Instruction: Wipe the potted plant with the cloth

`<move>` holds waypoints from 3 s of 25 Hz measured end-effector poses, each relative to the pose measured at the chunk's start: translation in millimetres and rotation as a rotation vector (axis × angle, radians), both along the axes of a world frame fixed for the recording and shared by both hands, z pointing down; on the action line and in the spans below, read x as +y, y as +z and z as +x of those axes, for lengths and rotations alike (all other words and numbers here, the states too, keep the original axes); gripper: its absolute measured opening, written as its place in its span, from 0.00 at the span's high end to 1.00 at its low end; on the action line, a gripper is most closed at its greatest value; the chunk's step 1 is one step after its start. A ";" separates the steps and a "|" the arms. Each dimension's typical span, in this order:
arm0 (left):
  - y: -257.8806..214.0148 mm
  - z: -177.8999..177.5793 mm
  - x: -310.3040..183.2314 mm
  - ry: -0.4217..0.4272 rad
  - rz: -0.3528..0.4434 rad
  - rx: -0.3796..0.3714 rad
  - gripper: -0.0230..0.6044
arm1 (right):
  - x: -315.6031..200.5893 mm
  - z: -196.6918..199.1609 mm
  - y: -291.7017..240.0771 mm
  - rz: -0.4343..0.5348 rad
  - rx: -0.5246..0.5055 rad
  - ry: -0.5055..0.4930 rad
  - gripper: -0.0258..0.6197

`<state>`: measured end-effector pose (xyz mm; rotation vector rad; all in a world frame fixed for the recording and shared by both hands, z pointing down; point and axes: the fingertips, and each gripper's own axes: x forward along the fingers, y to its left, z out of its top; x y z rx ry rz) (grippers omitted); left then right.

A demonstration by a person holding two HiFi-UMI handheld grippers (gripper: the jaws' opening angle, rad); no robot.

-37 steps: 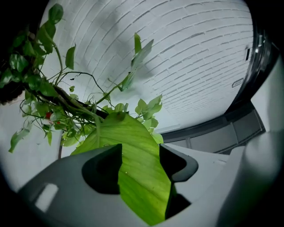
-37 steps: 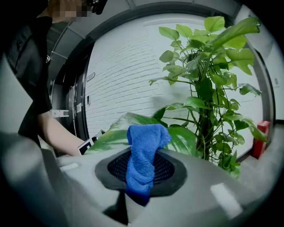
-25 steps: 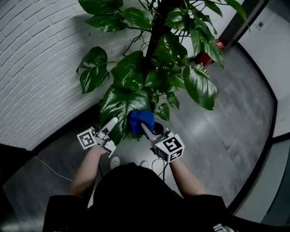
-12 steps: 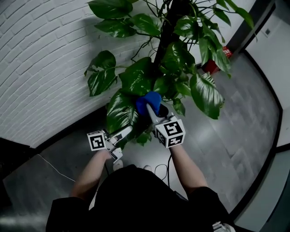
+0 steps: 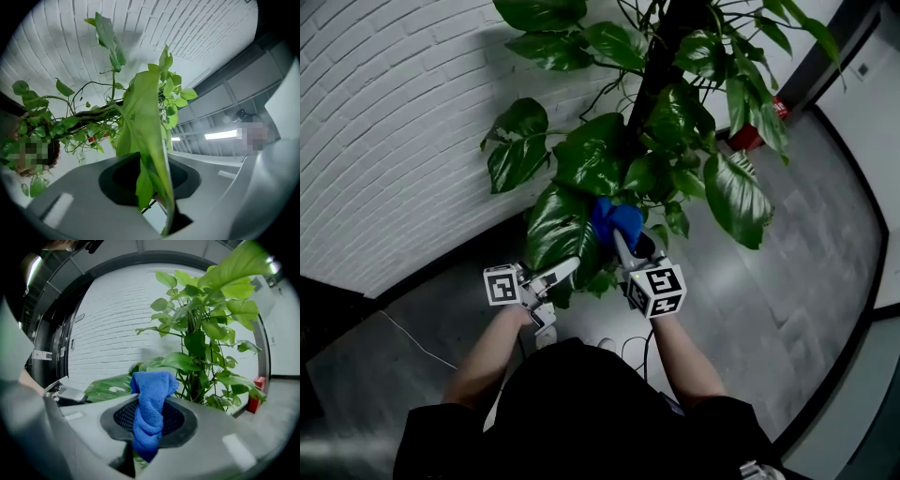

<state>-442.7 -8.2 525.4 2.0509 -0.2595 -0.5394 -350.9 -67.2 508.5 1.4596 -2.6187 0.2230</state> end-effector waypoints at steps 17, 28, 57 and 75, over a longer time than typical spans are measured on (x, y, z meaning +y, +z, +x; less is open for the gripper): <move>-25.6 -22.6 -16.3 0.004 -0.063 0.247 0.83 | 72.8 -29.6 29.1 -0.030 -0.003 -0.187 0.82; -26.9 -33.9 -9.7 -0.095 -0.077 0.330 0.79 | 108.0 -35.9 32.5 -0.042 -0.023 -0.312 0.82; -32.8 -45.2 11.6 -0.359 -0.027 0.383 0.76 | 135.8 70.0 -35.3 -0.010 -0.214 -0.206 0.82; -31.6 -148.7 77.3 -0.616 0.240 -0.406 0.66 | 151.9 14.4 -52.3 0.007 -0.243 -0.128 0.82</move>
